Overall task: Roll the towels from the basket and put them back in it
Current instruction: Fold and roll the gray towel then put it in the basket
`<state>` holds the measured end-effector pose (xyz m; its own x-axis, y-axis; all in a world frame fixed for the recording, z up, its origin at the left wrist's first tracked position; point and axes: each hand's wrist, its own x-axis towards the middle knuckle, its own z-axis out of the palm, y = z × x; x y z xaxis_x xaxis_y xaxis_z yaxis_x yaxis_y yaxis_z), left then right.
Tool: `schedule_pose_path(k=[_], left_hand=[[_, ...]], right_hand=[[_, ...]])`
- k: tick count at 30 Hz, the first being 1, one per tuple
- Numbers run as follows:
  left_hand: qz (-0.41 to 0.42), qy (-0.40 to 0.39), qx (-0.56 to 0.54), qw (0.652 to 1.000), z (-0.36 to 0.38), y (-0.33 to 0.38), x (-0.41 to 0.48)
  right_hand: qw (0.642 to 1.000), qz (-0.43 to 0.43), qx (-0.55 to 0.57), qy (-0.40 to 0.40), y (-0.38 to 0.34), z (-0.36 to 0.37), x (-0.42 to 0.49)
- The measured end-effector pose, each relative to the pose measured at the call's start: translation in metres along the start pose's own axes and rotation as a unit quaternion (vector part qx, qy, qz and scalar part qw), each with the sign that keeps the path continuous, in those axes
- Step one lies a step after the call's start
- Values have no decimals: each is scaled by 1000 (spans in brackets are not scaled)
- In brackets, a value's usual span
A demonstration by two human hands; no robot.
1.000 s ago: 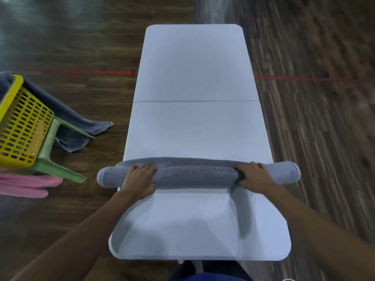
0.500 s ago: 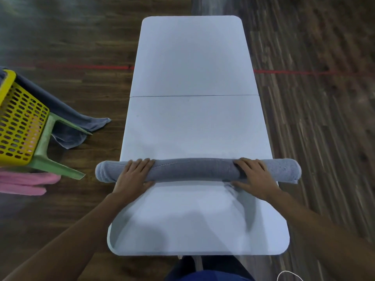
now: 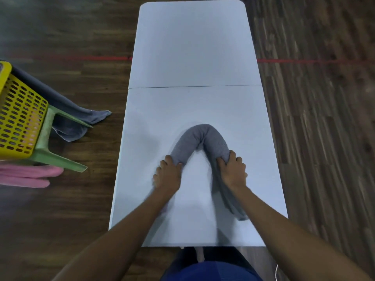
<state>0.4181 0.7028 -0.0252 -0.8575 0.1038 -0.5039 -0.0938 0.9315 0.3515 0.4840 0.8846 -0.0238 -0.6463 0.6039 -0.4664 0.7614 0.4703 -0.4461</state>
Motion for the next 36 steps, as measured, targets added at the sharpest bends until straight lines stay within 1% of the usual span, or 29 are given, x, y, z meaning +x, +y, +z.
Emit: schedule_pose_path(k=[3,6,9,11,13,15,17,18,19,20,22,23,25,27,29,31,34,36], left_hand=[[-25,13,-61,998,23,17,-14],[-50,5,-131,990,39,32,-25],[-52,1,-179,983,50,45,-37],[-44,25,-200,978,54,47,-46],[-35,57,-252,966,53,42,-57],[-20,66,-322,944,50,33,-70],[-10,54,-398,916,45,22,-81],[3,48,-418,907,42,13,-83],[19,50,-408,912,39,2,-82],[34,68,-366,927,36,-12,-79],[68,133,-225,963,36,-47,-62],[71,153,-142,975,37,-66,-53],[52,145,-26,988,39,-100,-36],[49,116,50,991,37,-123,-27],[58,105,87,989,39,-135,-23],[59,104,99,988,42,-137,-23],[50,101,94,989,43,-135,-22],[56,106,79,990,38,-135,-23]], right_hand=[[998,40,54,-10,-13,12,-12],[993,68,91,-17,-24,23,-22],[990,66,123,-26,-29,28,-30],[988,56,141,-26,-27,26,-34],[986,49,156,-39,-28,23,-38],[986,49,146,-57,-34,25,-41],[993,50,92,-55,-42,32,-43],[996,50,58,-47,-45,38,-44],[998,45,23,-37,-46,44,-45],[999,36,-10,-29,-46,49,-46],[997,14,-65,-25,-44,57,-47],[996,4,-81,-22,-43,60,-46],[994,-18,-104,-1,-41,62,-43],[990,-49,-131,28,-39,64,-40],[985,-80,-149,45,-37,64,-36],[980,-107,-159,46,-34,63,-31],[975,-146,-166,35,-34,59,-23],[977,-161,-137,17,-38,56,-18]])
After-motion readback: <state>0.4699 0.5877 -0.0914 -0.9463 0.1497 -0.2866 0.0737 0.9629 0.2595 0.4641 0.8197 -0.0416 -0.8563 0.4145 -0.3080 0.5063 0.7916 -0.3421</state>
